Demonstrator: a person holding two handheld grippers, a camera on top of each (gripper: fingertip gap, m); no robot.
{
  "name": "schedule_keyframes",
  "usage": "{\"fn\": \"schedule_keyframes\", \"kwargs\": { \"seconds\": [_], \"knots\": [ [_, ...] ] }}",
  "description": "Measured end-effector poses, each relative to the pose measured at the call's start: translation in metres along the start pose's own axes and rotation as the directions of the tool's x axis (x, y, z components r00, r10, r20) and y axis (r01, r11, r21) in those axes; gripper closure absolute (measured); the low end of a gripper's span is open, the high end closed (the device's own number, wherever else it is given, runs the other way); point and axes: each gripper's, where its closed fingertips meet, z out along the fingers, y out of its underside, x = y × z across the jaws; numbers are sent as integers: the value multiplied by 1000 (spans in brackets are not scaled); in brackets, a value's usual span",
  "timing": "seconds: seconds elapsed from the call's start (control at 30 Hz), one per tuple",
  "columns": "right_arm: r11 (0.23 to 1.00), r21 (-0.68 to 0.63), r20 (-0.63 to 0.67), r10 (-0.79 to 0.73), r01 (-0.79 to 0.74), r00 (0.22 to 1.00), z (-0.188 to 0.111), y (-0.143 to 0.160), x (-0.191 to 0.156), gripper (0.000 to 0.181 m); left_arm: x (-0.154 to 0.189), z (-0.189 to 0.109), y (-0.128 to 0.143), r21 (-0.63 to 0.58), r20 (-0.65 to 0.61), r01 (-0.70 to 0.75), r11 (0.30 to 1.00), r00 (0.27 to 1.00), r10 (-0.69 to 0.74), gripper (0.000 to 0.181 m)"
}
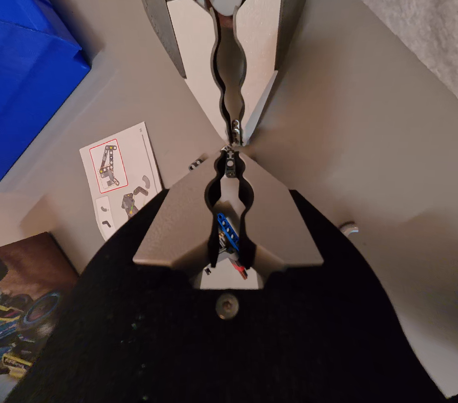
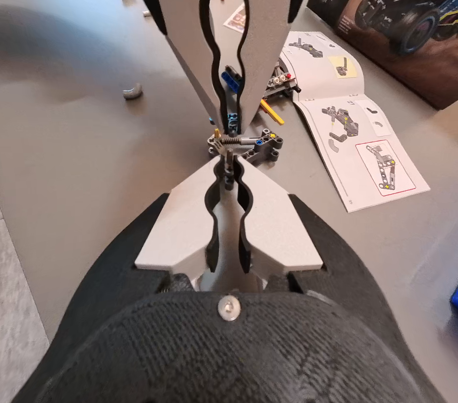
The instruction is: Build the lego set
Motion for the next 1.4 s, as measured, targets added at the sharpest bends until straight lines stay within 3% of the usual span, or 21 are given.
{"fn": "schedule_keyframes", "kwargs": {
  "seconds": [0.27, 0.87, 1.17, 1.4],
  "knots": [
    [1000, 1, 11, 27, -27, 1000, 0, 0, 1, 179, 2, 9, 0, -30, -18, -28, 999, 999, 28, 177],
    [999, -20, -11, 35, -35, 999, 2, 3, 4, 178, 1, 12, 1, -11, -23, 59, 998, 998, -59, 177],
    [997, -10, 6, 74, -74, 997, 1, 2, 5, 179, -2, 12, -1, 100, 68, 2, 995, 998, -9, 178],
    [997, -15, 7, 74, -74, 997, 1, 2, 5, 179, 1, 13, -4, 253, 11, 72, 965, 997, -78, 177]
  ]
}}
